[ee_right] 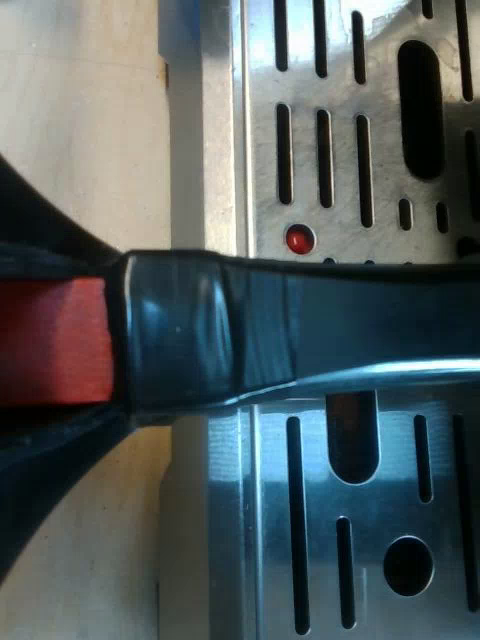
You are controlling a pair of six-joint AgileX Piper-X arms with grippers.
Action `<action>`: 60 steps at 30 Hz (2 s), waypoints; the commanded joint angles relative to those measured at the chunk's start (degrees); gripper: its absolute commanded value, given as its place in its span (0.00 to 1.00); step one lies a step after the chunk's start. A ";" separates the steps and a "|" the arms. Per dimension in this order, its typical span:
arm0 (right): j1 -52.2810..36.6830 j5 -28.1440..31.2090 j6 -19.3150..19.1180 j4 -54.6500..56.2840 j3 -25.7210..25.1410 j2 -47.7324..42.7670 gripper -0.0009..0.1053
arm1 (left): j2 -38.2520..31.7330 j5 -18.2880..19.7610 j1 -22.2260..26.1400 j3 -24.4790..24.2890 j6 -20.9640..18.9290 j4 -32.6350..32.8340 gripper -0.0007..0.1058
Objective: Grind coffee beans and then tamp
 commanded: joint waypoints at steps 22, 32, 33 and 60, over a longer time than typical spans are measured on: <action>3.47 2.44 2.96 5.40 -0.22 -2.91 0.01 | -0.02 0.84 -0.14 -0.09 0.35 -0.71 0.74; 7.23 6.29 5.73 9.22 -0.22 -2.91 0.01 | -0.02 0.84 -0.14 -0.09 0.35 -0.71 0.74; 7.45 6.38 5.75 9.52 -0.22 -2.91 0.01 | -0.02 0.84 -0.14 -0.09 0.35 -0.71 0.74; 18.12 11.30 9.11 19.56 -0.22 -8.83 0.01 | -0.02 0.47 -0.14 -4.83 -0.08 9.07 0.74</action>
